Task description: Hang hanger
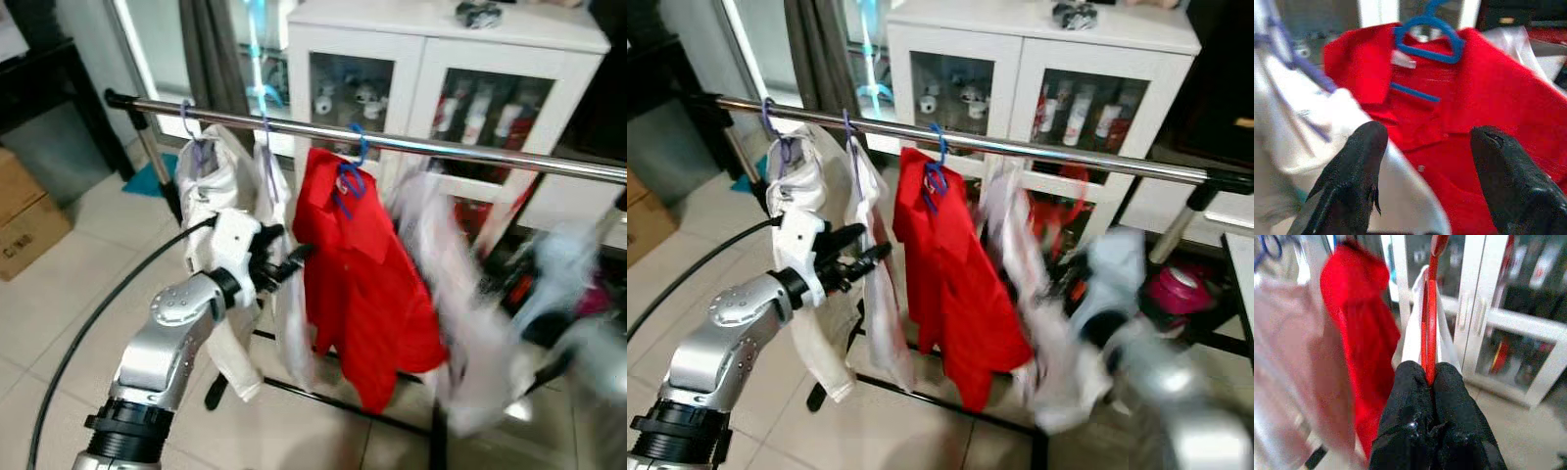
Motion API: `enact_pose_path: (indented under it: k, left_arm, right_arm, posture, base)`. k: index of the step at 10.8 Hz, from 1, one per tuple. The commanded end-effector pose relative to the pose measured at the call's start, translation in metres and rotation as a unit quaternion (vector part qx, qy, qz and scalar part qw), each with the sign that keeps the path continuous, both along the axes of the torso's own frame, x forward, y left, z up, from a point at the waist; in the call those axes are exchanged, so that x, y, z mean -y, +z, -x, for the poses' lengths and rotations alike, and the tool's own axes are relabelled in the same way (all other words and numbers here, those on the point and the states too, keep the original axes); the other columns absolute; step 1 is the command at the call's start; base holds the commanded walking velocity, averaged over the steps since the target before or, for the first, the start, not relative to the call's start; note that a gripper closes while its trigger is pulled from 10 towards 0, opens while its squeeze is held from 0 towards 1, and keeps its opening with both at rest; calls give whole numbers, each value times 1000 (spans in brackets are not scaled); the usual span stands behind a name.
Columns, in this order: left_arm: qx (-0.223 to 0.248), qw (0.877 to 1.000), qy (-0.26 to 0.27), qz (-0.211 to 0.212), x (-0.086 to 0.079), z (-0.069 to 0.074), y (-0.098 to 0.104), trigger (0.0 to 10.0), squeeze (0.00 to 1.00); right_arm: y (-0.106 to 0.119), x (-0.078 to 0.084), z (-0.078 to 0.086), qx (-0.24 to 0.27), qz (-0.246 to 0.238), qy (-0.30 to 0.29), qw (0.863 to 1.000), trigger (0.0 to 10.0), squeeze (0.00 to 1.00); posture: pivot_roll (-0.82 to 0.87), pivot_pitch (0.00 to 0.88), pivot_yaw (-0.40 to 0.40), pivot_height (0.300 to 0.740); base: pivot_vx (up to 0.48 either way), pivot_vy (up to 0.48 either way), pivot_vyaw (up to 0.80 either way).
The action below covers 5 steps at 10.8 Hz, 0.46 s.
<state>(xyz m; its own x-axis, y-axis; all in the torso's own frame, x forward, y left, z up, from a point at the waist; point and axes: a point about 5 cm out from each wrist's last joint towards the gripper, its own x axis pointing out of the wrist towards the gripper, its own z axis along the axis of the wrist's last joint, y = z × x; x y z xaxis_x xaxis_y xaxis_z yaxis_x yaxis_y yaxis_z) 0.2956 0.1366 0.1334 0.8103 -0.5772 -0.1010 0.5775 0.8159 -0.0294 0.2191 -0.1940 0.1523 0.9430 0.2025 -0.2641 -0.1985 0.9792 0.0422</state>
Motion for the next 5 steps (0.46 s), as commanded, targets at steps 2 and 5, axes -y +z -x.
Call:
enact_pose_path:
  k: [2, 5]
  left_arm:
    - [2, 999, 46, 3, -9, 3, -3, 10000, 0]
    - [3, 998, 60, 8, -7, 11, -3, 10000, 0]
  right_arm:
    - [-2, 0, -8, 30, -21, -56, 998, 0, 0]
    - [-19, -12, -27, 15, -46, -81, 996, 2039, 0]
  posture:
    - [-213, 0, 1, 740]
    - [-177, 0, -24, 740]
  base:
    - [0, 0, 0]
    - [0, 0, 0]
